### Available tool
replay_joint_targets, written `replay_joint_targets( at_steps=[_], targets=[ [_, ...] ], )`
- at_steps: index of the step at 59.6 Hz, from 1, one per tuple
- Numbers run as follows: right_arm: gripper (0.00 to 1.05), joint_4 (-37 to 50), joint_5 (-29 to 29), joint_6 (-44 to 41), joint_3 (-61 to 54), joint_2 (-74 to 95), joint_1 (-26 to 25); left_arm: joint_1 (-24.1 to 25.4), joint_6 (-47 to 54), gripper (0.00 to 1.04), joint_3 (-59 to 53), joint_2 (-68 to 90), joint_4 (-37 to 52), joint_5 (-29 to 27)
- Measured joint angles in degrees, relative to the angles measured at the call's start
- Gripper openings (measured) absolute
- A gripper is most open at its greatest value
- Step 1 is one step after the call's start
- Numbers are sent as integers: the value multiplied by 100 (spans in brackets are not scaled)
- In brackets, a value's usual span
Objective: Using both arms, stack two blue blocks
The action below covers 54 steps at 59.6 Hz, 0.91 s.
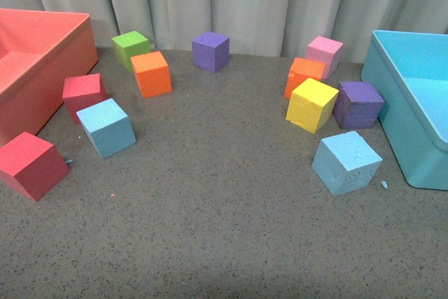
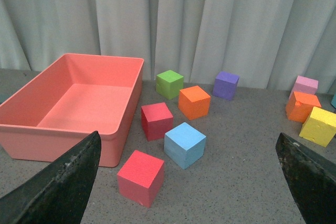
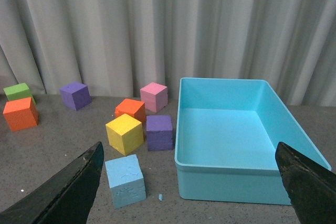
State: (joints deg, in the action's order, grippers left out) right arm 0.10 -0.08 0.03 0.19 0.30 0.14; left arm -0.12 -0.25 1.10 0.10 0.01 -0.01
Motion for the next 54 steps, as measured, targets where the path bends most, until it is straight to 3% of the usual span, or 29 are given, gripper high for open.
replay_joint_targets(
  at_steps=[54],
  targets=[
    [95,0,0,0,0,2,0,0,0,98,0,0,0,0]
  ],
)
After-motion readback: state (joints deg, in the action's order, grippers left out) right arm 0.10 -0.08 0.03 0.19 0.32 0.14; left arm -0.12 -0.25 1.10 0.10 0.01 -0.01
